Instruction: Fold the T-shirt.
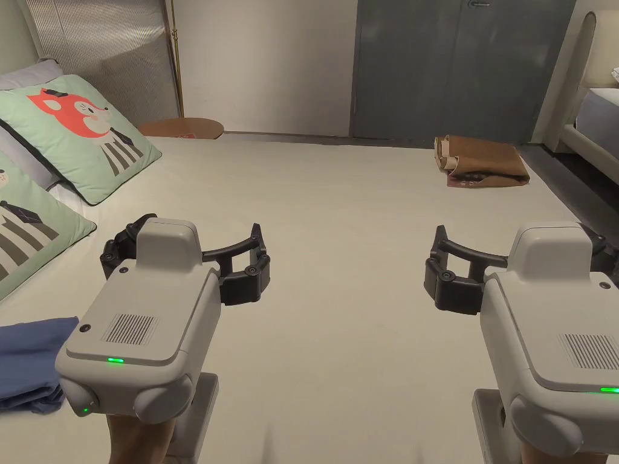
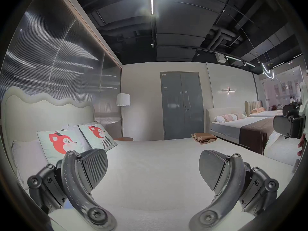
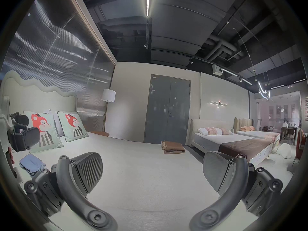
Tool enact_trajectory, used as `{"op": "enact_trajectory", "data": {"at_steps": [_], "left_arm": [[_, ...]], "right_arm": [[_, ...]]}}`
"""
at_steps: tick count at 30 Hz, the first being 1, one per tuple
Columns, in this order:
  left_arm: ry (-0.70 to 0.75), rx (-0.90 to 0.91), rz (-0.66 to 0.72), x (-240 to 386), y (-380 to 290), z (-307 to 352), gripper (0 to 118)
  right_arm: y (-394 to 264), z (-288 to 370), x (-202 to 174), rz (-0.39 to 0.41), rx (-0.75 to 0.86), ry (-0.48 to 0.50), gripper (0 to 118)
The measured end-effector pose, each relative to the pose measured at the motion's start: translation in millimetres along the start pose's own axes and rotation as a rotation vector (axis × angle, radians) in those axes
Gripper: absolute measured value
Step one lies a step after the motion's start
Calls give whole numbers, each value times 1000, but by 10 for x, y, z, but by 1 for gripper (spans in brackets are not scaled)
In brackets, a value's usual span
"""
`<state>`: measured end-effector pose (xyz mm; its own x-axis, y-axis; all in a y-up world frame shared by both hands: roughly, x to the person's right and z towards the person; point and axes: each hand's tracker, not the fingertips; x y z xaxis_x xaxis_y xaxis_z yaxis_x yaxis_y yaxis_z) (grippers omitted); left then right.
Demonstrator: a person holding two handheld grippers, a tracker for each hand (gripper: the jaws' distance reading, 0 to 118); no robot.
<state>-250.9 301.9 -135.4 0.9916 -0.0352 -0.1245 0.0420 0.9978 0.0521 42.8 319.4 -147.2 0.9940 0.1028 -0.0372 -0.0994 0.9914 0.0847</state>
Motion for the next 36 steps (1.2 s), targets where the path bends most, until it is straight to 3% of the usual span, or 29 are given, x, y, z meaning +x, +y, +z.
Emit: {"op": "enact_trajectory", "data": {"at_steps": [36], "left_arm": [[3,8,-1,-6,7,13,109]], "right_arm": [[-29,1,16,-1,1,-4,118]]}}
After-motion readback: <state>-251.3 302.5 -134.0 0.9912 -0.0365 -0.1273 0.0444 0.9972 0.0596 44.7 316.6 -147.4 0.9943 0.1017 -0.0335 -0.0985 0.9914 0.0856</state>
